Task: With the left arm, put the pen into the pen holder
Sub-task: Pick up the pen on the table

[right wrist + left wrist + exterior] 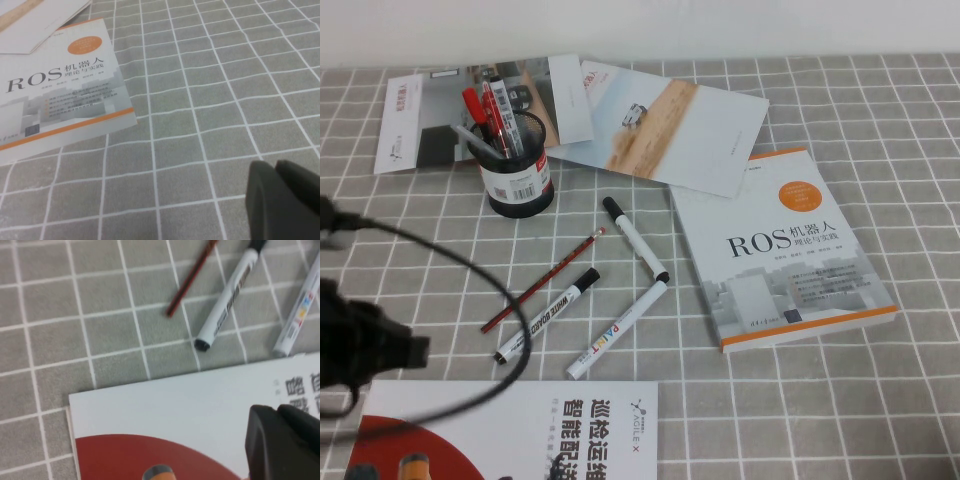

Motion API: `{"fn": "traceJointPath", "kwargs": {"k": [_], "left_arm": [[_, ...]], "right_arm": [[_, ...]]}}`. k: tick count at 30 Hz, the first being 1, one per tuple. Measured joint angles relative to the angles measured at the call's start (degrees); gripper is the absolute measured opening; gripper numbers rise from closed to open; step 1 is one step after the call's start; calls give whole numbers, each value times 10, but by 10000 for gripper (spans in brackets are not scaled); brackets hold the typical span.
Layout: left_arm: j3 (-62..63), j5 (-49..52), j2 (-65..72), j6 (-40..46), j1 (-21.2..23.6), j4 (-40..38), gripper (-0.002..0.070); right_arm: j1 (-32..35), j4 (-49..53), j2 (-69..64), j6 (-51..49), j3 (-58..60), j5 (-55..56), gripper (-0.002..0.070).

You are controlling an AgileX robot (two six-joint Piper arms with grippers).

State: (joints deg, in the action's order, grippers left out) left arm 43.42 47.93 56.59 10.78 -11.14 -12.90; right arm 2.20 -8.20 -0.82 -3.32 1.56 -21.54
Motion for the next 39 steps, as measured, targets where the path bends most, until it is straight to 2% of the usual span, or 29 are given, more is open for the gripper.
{"fn": "traceJointPath", "kwargs": {"k": [8, 20, 31, 39], "left_arm": [[107, 62, 164, 44, -26, 34, -4], [249, 108, 329, 152, -37, 26, -4], [282, 114, 410, 207, -78, 25, -4], [287, 92, 442, 219, -80, 29, -3]], "right_arm": [[0, 0, 0, 0, 0, 0, -15], [0, 0, 0, 0, 0, 0, -15], [0, 0, 0, 0, 0, 0, -15], [0, 0, 0, 0, 0, 0, -15]]}}
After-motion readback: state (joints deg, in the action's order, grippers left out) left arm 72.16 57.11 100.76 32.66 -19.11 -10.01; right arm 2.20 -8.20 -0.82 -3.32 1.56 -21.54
